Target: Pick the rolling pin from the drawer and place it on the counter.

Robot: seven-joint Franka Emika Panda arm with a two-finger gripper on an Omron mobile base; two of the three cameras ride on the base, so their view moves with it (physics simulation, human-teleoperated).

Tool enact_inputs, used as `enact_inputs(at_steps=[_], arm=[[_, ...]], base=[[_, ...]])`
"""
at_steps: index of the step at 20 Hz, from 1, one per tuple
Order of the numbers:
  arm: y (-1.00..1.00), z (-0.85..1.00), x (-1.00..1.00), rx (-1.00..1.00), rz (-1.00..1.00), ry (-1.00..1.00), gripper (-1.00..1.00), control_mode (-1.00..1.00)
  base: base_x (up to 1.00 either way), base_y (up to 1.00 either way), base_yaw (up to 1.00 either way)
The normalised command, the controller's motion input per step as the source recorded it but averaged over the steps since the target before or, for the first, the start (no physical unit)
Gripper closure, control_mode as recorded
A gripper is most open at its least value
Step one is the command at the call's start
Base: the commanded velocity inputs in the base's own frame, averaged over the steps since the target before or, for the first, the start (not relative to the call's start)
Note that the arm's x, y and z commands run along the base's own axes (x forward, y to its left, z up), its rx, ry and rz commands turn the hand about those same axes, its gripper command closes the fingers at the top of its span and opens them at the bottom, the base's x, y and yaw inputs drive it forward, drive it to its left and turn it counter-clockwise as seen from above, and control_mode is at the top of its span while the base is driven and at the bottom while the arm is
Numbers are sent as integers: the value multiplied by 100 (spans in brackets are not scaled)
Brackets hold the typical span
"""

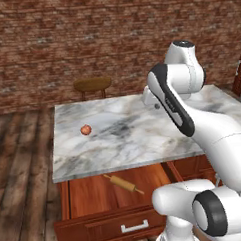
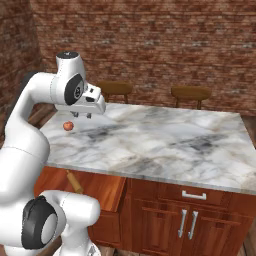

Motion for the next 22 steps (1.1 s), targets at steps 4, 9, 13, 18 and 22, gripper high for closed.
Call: enact_inputs(at_steps=[4,9,13,18,22], arm=[[0,0,0,0,0,0,-100,100],[0,0,0,0,0,0,-100,100],[0,0,0,0,0,0,-100,100],[0,0,0,0,0,0,-100,100],[0,0,0,0,0,0,-100,100]], base=[[0,0,0],[-23,-24,1],[-34,-56,12],[-27,-57,21],[-2,-26,35]])
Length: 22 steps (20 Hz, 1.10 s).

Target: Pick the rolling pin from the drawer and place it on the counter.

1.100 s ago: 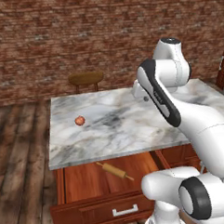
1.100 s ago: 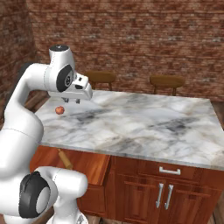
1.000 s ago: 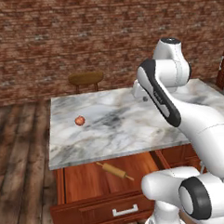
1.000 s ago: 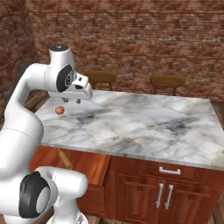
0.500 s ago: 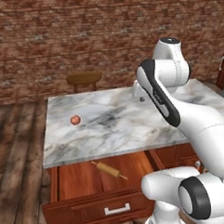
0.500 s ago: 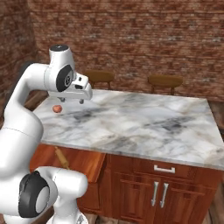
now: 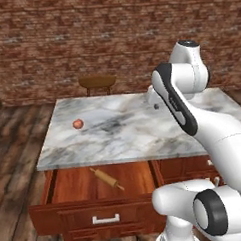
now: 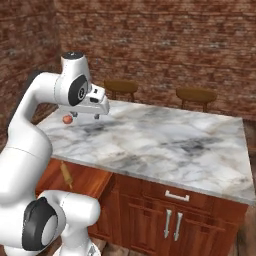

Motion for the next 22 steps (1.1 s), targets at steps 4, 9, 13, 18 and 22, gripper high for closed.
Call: enact_inputs(at_steps=[4,9,13,18,22], arm=[[0,0,0,0,0,0,-100,100],[0,0,0,0,0,0,-100,100],[0,0,0,0,0,0,-100,100],[0,0,0,0,0,0,-100,100],[0,0,0,0,0,0,-100,100]], base=[[0,-4,45],[-1,-5,56],[-24,-23,60],[-31,-26,60],[-36,-30,60]])
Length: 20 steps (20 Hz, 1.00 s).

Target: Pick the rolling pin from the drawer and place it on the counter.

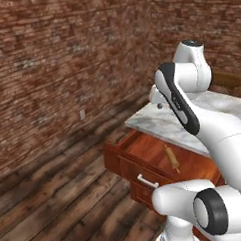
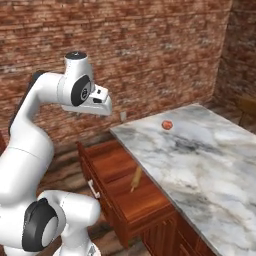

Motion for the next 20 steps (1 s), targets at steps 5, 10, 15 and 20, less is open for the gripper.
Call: enact_inputs(at_steps=[5,10,15,20], arm=[[0,0,0,0,0,0,-100,100],[0,0,0,0,0,0,-100,100],[0,0,0,0,0,0,-100,100],[0,0,0,0,0,0,-100,100]], base=[[-48,-44,56],[-66,-56,49],[-26,-74,41],[0,-84,37]])
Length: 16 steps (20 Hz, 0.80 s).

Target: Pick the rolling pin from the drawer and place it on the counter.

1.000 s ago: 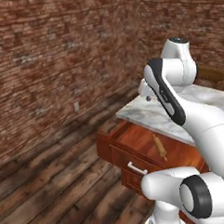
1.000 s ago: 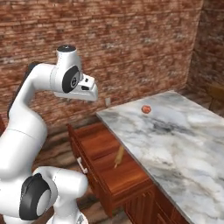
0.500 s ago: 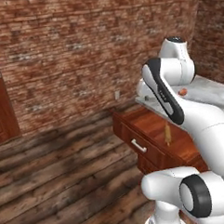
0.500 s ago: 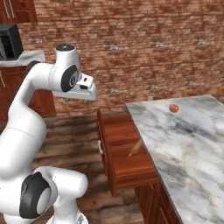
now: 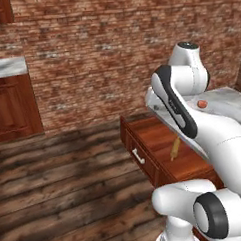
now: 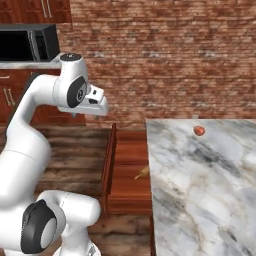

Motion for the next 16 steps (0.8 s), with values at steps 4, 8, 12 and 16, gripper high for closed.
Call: enact_inputs(at_steps=[4,8,12,16], arm=[[0,0,0,0,0,0,-100,100],[0,-1,0,0,4,0,-100,-100],[0,-1,0,0,8,0,-100,-100],[0,-8,16,0,1,0,-100,-100]], base=[[-2,-72,37],[-4,-13,19],[0,0,0],[0,0,0]])
